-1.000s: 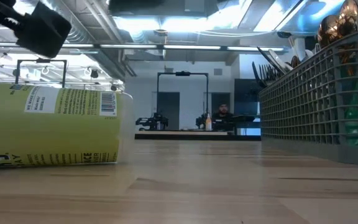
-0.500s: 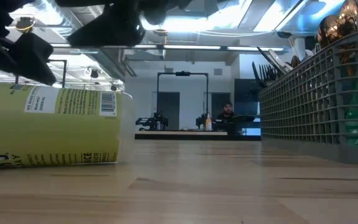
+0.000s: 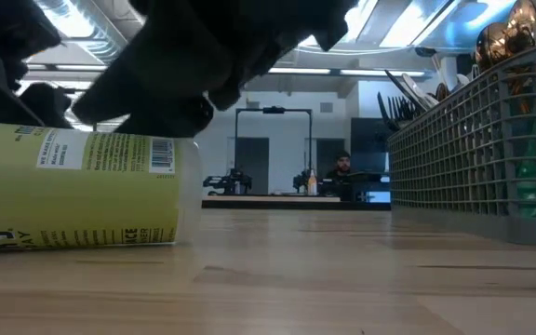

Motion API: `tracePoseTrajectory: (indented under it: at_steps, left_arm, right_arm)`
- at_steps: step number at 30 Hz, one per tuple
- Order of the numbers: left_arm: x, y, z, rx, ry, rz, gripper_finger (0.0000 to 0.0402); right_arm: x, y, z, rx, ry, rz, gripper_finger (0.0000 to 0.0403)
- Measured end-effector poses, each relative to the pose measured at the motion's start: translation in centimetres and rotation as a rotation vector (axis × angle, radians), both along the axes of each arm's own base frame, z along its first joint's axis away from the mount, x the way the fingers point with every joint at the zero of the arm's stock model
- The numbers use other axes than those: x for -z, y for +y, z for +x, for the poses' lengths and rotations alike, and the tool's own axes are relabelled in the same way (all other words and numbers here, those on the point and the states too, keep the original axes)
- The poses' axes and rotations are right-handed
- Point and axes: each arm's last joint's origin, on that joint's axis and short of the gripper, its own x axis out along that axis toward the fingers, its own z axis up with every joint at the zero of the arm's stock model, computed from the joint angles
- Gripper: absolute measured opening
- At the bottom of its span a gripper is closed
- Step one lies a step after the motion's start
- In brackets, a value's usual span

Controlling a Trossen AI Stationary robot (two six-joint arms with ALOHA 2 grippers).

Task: Sort silverware
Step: Move the spray bottle to the top right of the table

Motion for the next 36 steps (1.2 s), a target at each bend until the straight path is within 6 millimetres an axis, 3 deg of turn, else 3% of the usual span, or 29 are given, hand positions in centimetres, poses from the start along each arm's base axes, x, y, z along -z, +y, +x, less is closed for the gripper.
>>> tracePoseTrajectory:
  at_steps: [8, 13, 22, 31, 36]
  left_arm:
    - [0.4, 0.3, -0.2, -0.047, -0.016, -0.014, 0.0281]
    - [0.2, 0.1, 0.0, -0.036, -0.045, -0.026, 0.0281]
    - [0.1, 0.1, 0.0, -0.027, -0.049, -0.014, 0.0281]
    - [0.0, 0.0, 0.1, -0.027, -0.059, -0.022, 0.0281]
    - [-2.2, -0.4, 0.6, -0.04, -0.233, -0.056, 0.0281]
  right_arm:
    - [2.2, 0.1, 0.2, 0.006, 0.107, -0.034, 0.0395]
    - [1.1, 0.5, 0.9, -0.009, 0.071, -0.049, 0.0384]
    - [1.3, 1.2, 0.8, -0.023, 0.073, -0.091, 0.0303]
    - [1.3, 1.1, 0.8, -0.027, 0.078, -0.084, 0.0291]
    - [-0.6, 0.9, 0.3, -0.044, 0.105, -0.111, 0.026]
